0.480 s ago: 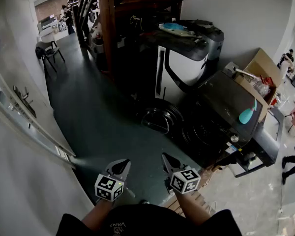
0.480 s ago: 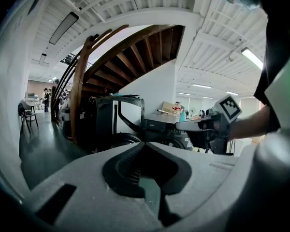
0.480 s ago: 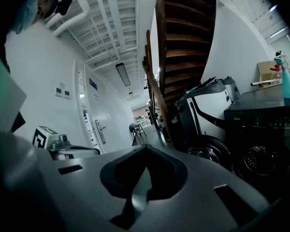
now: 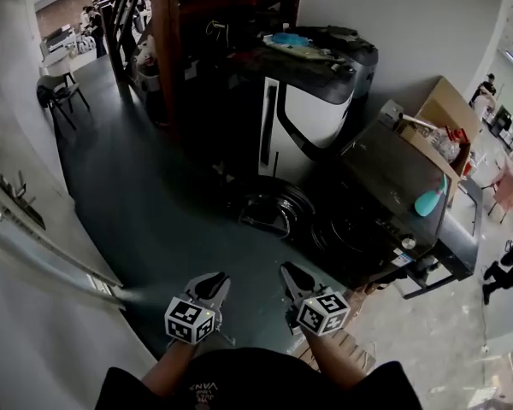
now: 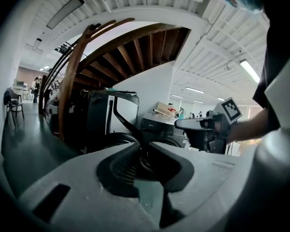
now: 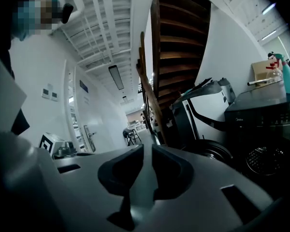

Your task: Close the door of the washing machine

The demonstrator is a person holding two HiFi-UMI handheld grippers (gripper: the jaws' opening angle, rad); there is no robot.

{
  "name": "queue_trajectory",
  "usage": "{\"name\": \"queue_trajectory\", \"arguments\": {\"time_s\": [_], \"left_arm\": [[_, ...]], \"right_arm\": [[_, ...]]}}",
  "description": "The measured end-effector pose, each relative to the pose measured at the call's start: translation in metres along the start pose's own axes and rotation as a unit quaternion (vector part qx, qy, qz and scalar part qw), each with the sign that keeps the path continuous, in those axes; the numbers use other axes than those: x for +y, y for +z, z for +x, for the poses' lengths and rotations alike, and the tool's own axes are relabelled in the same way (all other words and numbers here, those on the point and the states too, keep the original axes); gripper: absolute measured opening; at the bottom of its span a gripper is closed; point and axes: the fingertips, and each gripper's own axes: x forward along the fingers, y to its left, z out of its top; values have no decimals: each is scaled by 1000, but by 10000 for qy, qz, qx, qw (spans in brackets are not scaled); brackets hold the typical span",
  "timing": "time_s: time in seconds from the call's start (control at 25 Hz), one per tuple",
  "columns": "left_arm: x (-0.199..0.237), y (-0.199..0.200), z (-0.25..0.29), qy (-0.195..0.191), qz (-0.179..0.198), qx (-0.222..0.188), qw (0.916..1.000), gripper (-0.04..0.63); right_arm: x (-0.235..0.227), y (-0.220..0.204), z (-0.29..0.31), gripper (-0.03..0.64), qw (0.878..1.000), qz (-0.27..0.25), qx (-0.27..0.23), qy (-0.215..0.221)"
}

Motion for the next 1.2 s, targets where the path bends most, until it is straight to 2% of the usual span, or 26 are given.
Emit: {"name": "queue_trajectory", "arguments": {"time_s": [0.08,0.16,0.32,0.44,0.56,0.68,0.84,1.0,1.2], "left_arm": [[20,8,13,-216,31,102,9997,76],[42,16,25,-408,107,188,9989,77],[86,30,47,-776,238,326,9962,105],[117,37,61,-996,296,430,9937,110],[143,41,76,-1283,379,539,9895,110],[164,41,92,-1528,457,646,9851,115],[179,36,115,-1648,423,712,9828,117],[189,30,140,-1670,364,809,9819,117],[199,32,172,-1636,350,915,9817,118]], "right_arm": [[-5,5,19,109,9998,71,-49,-162],[-9,10,38,107,9993,140,-122,-318],[-14,20,78,160,9971,232,-360,-630],[-21,24,103,166,9943,322,-502,-888],[-27,27,125,170,9905,366,-571,-1195],[-32,27,140,202,9863,433,-577,-1485],[-45,25,151,190,9831,466,-578,-1675],[-65,21,160,214,9817,507,-489,-1772],[-92,24,178,229,9834,537,-338,-1701]]}}
